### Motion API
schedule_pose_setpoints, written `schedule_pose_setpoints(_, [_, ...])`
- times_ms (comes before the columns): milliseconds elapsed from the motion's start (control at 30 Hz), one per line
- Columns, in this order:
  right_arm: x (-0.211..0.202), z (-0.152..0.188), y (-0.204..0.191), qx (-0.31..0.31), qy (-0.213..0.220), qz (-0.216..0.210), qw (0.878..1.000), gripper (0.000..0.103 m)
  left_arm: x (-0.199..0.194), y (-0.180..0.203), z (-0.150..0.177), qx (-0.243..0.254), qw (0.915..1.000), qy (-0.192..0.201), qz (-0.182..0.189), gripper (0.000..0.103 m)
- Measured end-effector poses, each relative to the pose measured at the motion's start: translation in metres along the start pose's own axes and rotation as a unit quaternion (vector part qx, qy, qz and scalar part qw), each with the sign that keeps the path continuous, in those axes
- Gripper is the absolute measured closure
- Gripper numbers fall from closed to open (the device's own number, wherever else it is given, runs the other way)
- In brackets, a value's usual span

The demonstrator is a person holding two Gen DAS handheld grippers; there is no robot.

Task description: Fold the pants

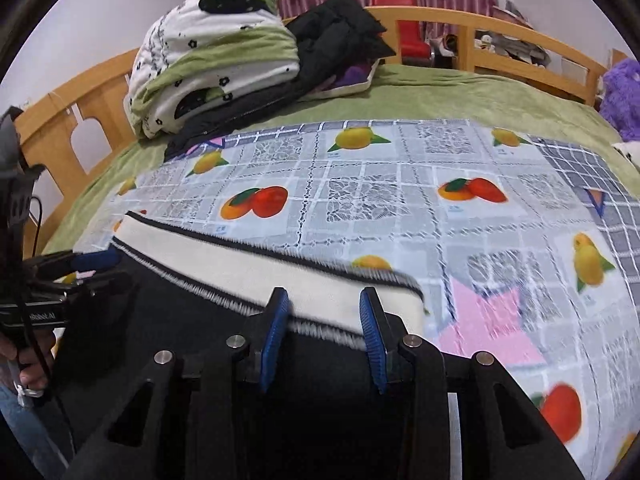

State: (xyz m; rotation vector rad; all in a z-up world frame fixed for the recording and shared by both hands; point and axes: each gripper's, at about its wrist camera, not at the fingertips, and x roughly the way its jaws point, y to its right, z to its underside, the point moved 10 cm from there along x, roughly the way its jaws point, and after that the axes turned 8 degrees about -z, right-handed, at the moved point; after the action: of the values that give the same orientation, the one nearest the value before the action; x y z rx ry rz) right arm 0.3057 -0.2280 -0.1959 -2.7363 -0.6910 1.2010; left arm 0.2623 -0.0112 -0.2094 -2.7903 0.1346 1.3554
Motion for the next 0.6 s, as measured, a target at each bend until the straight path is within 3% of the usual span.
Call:
schedule_pose_setpoints(100, [-0.013,0.02,-0.004,-0.011,-0.002,0.006,1.0,0.067,-0.01,-0.004,0.028,-0.013,0.9994,-0.024,0.022,0.038])
schedule_pose_setpoints(233, [-0.033,0.048,-0.011,-0.016,-0.01,0.007,1.0,0.067,-0.024,0.0,0.059,0.006,0.9995,-0.029,-0.002,0.039])
schedule_pose_setpoints(333, [-0.048,0.064,-0.014,-0.008,-0.009,0.004,1.0,0.067,-0.037,0.004,0.079,-0.009,0.9994,-0.034,0.008,0.039])
schedule_pose_setpoints(600, [-0.073,0.096,-0.029,-0.009,-0.006,0.023,1.0,0.067,-0.06,0.011,0.105,-0.032,0.9992,-0.024,-0.007,0.039])
